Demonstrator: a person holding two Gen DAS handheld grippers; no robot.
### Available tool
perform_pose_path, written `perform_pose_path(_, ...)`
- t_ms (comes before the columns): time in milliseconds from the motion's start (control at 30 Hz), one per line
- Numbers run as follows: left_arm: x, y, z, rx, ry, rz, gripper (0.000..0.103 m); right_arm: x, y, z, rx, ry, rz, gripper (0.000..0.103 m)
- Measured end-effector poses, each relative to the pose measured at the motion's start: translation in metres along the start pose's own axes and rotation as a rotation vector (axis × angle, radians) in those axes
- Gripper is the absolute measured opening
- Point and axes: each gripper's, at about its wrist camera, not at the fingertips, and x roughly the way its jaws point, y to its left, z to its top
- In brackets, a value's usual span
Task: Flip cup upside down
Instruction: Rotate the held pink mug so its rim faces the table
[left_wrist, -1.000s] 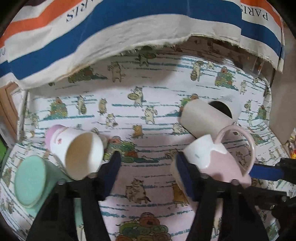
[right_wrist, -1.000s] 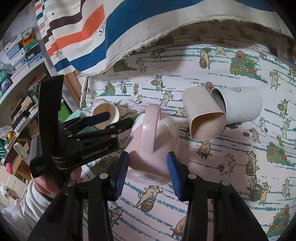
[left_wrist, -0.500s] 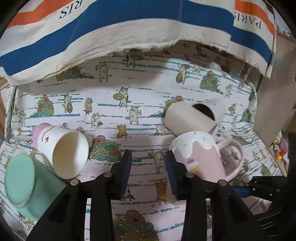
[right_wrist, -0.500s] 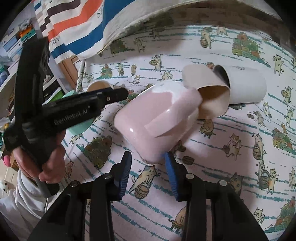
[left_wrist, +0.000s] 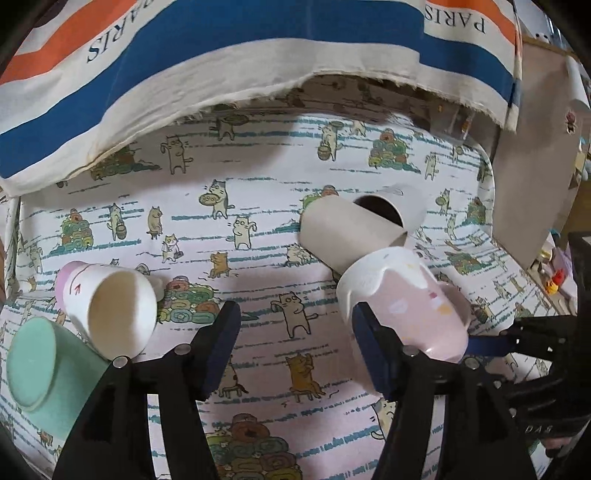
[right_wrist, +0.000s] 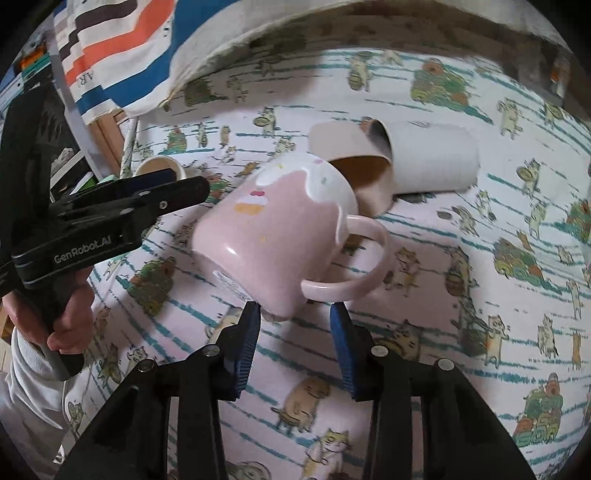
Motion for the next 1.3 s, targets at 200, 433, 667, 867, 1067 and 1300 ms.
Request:
perform_pose_path(200, 0.004, -0.011, -0.005, 0.047, 0.009, -0.007, 0.062, -0.005, -0.012, -0.010, 0.014, 0.012, -0.013, 0.041)
perform_pose_path(433, -0.010, -0.019, -0.006, 0.019, -0.005, -0.030, 0.078, -0.034, -0.029, -0.022, 0.032, -0.090, -0.097, 0.051)
perform_pose_path(667, -0.033, -0.045, -0.010, 0.024, -0.075, 0.073, 0.091, -0.066, -0.038, -0.007, -0.003, -0.304, -0.220, 0.068)
perform_pose_path(867, -0.028, -0.070, -0.007, -0.006, -0.027, 0.045, 0.102, -0.088, -0.061, -0.007, 0.066, -0.513, -0.328, 0.083)
perform_pose_path(1067, -0.006, -0.083, -0.010, -0.071, 0.053, -0.049, 0.102, -0.098, -0.078, -0.016, 0.111, -0.578, -0.293, 0.087)
perform_pose_path(1300, 0.017, -0.097, -0.009, -0.048, 0.121, 0.014, 0.102, -0.094, -0.058, -0.020, 0.047, -0.563, -0.265, 0.088)
